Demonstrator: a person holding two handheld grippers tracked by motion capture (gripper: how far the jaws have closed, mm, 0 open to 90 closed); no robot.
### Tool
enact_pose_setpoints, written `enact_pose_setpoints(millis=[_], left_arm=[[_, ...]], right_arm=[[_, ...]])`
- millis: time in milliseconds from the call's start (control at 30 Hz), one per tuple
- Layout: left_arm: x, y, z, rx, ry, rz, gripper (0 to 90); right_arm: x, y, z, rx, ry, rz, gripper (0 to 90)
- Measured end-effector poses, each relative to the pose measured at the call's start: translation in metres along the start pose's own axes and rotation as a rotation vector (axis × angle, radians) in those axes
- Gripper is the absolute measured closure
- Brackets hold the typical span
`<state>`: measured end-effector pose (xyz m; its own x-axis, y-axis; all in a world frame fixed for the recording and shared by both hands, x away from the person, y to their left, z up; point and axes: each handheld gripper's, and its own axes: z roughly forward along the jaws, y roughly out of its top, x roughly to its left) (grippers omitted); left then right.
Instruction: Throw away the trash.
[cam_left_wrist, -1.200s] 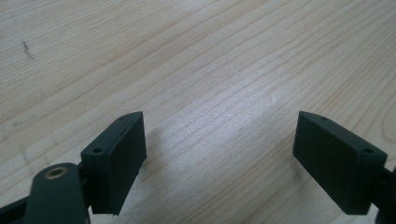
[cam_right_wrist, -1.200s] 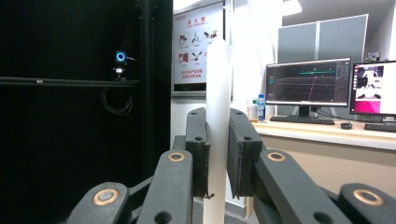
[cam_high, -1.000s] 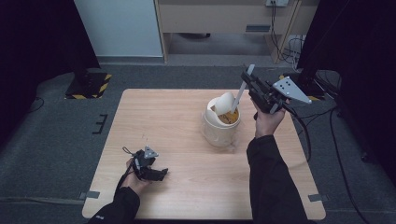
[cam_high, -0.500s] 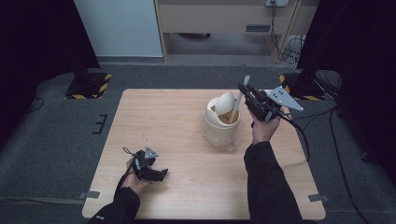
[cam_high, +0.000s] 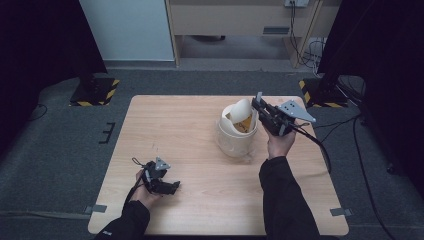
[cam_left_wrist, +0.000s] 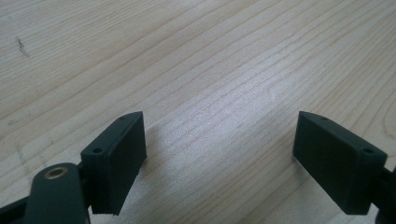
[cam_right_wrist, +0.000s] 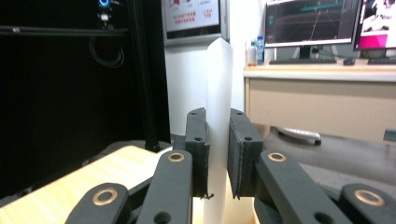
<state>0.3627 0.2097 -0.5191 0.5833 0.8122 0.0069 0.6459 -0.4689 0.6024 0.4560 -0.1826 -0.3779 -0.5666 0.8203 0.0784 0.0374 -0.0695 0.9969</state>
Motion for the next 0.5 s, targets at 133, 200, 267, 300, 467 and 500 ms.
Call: enact_pose_setpoints(millis=[133,200,267,300,467,500], left_arm=[[0.000,0.000,0.000,0.001,0.002,0.001,16.7],[0.000,0.000,0.000,0.000,0.002,0.000,16.7],[-0.001,0.000,0.000,0.002,0.001,0.002,16.7],[-0.001,0.000,0.000,0.003,0.001,0.003,16.7],[-0.001,-0.001,0.001,0.008,0.001,0.002,16.7],[-0.001,-0.001,0.001,0.008,0.001,0.001,16.6]], right_arm=[[-0.002,-0.008,0.001,0.043,-0.002,0.020,80.1],[-0.002,-0.012,0.001,0.064,0.003,0.028,80.0],[-0.002,-0.014,0.000,0.081,0.004,0.027,79.7],[-0.003,-0.015,0.000,0.092,0.007,0.026,79.0],[-0.005,-0.016,-0.004,0.144,0.025,0.036,61.0],[-0.005,-0.015,-0.006,0.162,0.039,0.041,51.5]])
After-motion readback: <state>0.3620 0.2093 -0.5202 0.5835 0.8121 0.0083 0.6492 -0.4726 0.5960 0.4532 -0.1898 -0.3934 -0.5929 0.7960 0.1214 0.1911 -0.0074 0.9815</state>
